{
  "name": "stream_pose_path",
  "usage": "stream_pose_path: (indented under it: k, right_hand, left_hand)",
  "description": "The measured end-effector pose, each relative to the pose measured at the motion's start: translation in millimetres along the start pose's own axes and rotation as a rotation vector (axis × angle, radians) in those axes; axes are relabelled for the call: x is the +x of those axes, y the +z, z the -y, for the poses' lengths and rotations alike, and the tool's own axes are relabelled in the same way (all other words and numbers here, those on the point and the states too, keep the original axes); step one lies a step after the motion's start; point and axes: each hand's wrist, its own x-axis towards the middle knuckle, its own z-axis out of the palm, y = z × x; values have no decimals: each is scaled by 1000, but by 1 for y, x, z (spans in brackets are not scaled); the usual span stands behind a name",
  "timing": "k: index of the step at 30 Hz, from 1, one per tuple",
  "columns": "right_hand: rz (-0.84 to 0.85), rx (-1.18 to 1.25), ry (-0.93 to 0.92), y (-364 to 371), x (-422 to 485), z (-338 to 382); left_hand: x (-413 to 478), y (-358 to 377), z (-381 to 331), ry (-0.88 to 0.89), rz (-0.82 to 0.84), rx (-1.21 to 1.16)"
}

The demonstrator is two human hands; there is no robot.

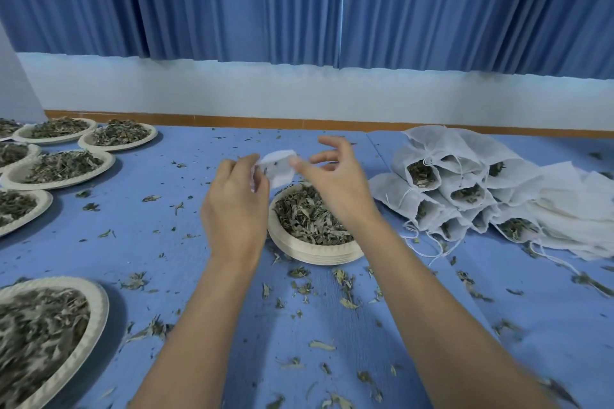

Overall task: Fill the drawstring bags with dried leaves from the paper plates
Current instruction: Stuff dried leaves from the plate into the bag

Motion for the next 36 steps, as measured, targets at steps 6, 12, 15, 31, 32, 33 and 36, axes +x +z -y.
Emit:
stream_pose_path:
  k: [6, 12, 15, 31, 32, 33, 36]
  right_hand:
    - [11, -336, -243, 6, -7, -9]
    - [285, -827, -296, -11, -19, -18]
    - [259, -1110, -337, -7, -23, -16]
    - [82, -801, -131, -15, -23, -22]
    - [48, -704, -120, -17, -22, -22]
    - [8, -598, -104, -20, -21, -23]
    - [-88, -330, -44, -31, -17, -24]
  left_hand:
    - [-10, 2, 0, 110, 76, 103]
    - [-9, 7, 5, 28, 146, 86]
    - [-9, 9, 4, 4, 143, 54]
    - [-5, 12, 3, -115, 90, -44]
    - [-5, 13, 2, -83, 92, -20]
    - [-5, 14, 0, -51, 100, 11]
    - [-6, 20, -6, 3, 157, 106]
